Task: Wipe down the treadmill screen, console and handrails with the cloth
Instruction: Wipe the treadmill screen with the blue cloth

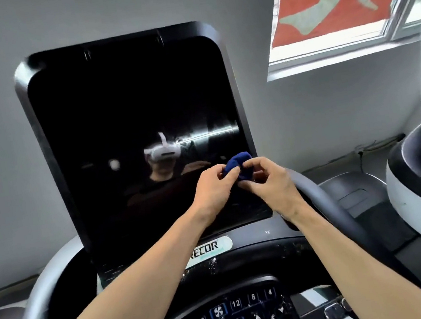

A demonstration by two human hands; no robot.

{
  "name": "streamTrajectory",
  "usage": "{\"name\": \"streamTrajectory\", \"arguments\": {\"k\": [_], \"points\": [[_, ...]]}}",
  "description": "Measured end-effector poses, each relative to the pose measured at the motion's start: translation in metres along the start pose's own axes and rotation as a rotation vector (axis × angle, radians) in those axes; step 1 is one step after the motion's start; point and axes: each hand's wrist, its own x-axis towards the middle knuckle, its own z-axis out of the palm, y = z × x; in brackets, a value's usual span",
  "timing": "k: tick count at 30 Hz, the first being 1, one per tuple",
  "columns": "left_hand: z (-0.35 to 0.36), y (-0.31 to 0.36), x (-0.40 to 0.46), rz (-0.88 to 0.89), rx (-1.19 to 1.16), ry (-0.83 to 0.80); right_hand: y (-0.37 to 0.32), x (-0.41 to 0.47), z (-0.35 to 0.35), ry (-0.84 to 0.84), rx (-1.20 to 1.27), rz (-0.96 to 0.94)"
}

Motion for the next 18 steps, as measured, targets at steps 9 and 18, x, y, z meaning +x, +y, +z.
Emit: {"name": "streamTrajectory", "arguments": {"k": [9,18], "points": [[0.004,0.002,0.006,0.135,0.066,-0.133,0.005,0.004,-0.028,-0.229,0.497,0.298],[0.030,-0.040,0.018,0.383,0.822,-0.081,0.052,0.030,-0.051,0.335,0.210,0.376]]}}
